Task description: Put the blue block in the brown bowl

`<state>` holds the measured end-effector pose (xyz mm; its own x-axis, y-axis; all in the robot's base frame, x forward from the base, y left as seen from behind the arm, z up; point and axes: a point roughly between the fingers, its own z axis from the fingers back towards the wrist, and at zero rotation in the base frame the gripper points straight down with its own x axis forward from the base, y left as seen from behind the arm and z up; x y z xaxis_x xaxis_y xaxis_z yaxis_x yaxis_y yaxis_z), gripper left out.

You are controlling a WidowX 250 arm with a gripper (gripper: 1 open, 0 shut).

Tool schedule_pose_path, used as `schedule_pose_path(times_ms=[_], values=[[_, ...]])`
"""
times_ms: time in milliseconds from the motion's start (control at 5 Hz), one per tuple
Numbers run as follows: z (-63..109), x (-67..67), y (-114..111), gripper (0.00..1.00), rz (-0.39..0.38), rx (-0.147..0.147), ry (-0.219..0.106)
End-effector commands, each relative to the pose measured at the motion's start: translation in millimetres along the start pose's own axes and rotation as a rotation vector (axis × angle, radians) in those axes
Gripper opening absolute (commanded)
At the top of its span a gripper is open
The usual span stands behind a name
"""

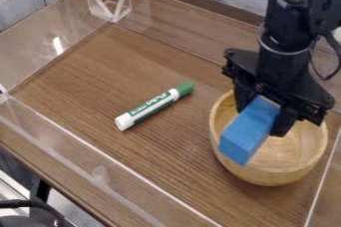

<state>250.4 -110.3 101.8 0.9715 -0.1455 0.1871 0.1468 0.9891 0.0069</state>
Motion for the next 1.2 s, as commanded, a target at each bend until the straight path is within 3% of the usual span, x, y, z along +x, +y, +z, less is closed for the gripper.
schedule_pose_path(times_ms=[0,1000], values=[[8.1,6.3,-1.0,0.0,0.011,-0.018,-0.052],[-13.6,8.8,2.7,0.0,0.06,-0.04,-0.081]])
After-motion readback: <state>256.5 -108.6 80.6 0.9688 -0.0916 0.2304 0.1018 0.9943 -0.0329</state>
